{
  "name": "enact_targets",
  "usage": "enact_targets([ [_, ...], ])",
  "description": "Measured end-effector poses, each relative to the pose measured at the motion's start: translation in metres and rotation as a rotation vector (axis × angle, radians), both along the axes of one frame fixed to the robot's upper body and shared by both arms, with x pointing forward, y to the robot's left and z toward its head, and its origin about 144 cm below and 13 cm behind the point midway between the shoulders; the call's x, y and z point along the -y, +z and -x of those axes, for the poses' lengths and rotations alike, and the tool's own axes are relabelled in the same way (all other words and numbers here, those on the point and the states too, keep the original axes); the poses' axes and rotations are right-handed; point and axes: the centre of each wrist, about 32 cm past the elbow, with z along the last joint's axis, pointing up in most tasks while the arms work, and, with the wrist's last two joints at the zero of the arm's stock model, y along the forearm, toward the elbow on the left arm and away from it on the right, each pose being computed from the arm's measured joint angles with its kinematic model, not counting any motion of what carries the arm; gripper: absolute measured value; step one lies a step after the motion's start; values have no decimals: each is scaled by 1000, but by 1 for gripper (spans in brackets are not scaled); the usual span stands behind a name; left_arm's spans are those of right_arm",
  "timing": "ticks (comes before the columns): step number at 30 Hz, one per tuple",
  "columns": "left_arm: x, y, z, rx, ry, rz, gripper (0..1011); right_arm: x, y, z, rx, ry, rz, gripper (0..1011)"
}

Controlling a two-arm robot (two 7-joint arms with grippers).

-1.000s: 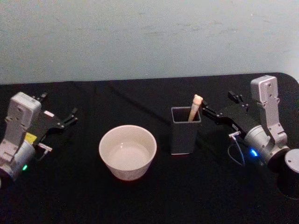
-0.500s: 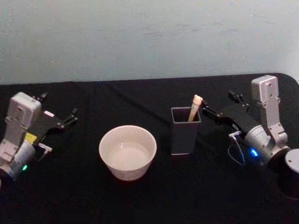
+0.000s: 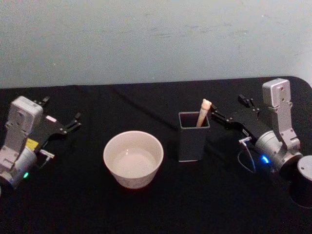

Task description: Pick up the stirring spoon with one hand, stir inside the cup, then place it back in its original position.

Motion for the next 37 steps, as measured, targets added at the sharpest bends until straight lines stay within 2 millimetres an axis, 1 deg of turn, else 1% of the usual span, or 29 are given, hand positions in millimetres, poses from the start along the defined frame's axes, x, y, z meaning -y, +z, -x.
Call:
enact_targets([
  [37,0,0,0,0,0,0,1001,0,0,0,0,0,0,1002],
])
